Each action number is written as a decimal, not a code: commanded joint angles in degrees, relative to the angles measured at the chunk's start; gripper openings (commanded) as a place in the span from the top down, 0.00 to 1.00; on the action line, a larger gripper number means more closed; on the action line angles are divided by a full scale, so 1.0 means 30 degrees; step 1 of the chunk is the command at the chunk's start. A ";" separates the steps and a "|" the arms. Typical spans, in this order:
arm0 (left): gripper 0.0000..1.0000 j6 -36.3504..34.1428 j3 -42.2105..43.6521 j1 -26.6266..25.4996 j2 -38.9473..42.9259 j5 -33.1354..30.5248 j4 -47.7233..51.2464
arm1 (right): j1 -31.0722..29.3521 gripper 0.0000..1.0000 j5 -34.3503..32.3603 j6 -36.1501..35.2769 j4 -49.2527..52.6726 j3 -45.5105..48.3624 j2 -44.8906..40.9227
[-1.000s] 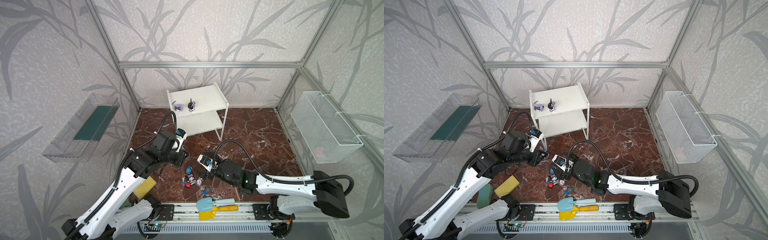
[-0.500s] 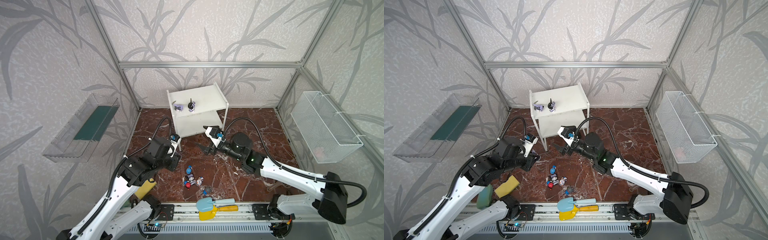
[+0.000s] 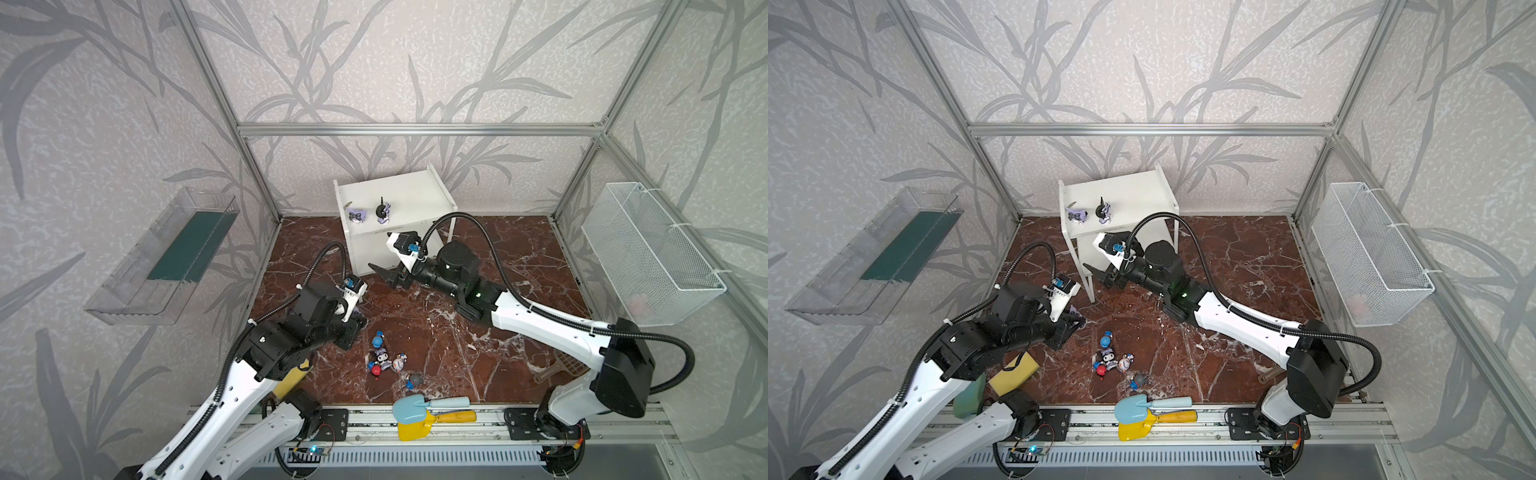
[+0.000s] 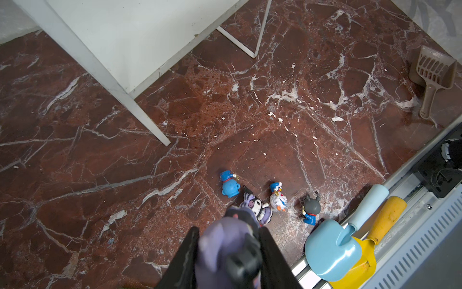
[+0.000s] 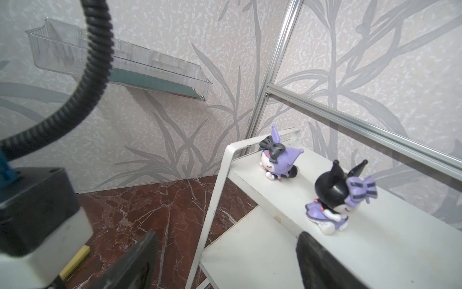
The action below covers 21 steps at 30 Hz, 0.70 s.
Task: Place and organize the plastic toys onto the shelf
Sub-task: 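Carry the purple-hooded figure with the right gripper up over the top shelf, then lower the purple-hooded figure onto the top shelf beside the other figures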
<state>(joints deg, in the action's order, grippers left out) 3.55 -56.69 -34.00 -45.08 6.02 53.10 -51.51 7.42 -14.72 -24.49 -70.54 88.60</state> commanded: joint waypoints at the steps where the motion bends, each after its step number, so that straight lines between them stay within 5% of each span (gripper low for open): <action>1: 0.68 -0.0099 0.0199 0.0089 0.0260 0.0260 -0.0605 | 0.0089 0.13 -0.1257 -0.0413 0.0189 -0.1241 0.0424; 21: 0.68 -0.0159 0.0347 0.0084 0.0466 0.0277 -0.0847 | 0.0703 0.13 -0.2102 -0.0042 0.0380 -0.3219 0.2257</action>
<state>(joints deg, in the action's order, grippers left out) 3.55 -56.07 -34.00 -44.49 6.35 51.33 -49.84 1.34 -15.64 -22.52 -78.15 94.91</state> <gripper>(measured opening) 0.349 0.867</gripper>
